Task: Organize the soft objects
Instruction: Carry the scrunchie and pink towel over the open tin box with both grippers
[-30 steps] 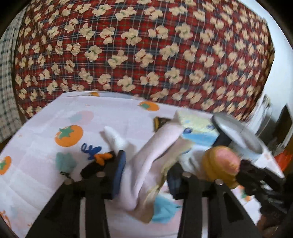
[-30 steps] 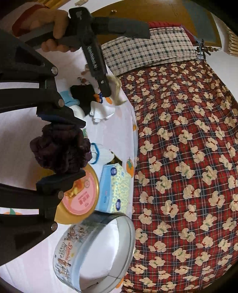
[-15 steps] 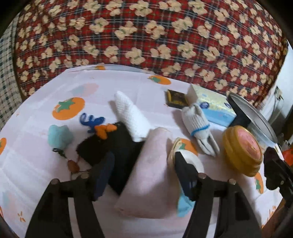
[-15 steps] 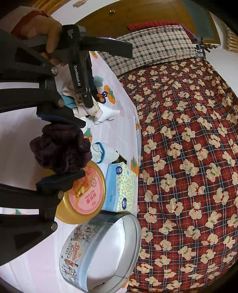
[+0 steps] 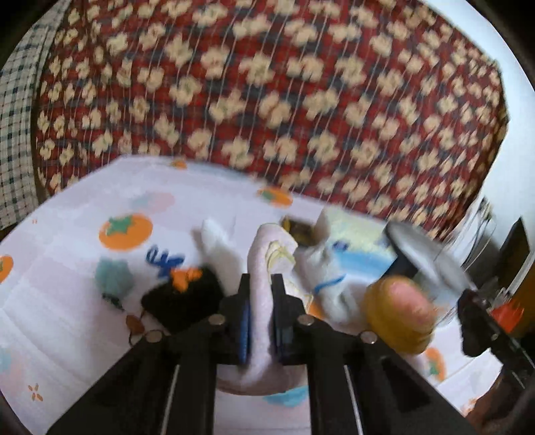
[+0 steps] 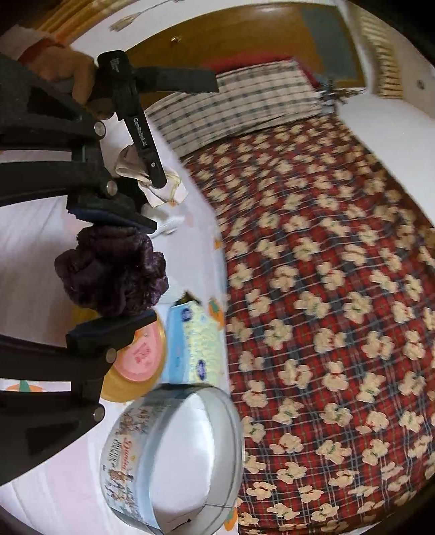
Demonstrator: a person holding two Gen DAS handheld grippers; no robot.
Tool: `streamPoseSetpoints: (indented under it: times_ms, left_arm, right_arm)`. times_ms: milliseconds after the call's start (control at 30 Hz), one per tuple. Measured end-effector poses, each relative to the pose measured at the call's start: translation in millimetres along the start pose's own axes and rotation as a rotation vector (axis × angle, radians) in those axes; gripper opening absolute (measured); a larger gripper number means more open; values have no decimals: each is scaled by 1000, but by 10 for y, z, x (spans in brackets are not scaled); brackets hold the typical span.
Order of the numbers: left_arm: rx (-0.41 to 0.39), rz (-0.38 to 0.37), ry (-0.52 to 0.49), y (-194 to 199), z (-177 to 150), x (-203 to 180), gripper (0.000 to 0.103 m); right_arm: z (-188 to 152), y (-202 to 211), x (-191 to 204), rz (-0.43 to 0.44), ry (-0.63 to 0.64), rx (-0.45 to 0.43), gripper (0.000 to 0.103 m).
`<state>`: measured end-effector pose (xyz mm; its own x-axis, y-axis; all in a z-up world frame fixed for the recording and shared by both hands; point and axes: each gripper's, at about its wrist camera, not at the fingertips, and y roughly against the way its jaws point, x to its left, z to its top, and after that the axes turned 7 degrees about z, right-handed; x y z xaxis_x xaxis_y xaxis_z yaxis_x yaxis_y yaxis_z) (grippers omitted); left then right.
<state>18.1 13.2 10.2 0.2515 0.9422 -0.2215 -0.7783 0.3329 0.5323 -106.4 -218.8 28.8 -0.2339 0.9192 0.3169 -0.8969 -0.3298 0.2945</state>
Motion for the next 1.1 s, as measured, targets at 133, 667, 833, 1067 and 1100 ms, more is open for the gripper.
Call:
streamPoseSetpoints:
  times_ms: [133,667,833,1067,1100]
  left_arm:
    - [-76,-27,-33,192,111,-182,9]
    - [-80,-209,-209,41,199,-1506,9]
    - [-44,-260,-234,-194,148,-1967,9]
    - [5,-306,-259,-530,99,-2642,9]
    - [10,-311,-265,-574,90,-2728,9]
  right_arm:
    - [93,153,-26,-11,7,-55,49]
    - [549,645,-1101,-496,53,-179,49]
    - [598,505,-1615,-605,52,-132,49]
    - [545,496,-2034,-634,-24,-116,49]
    - [543,510,-2054,-635,-25,-118,49]
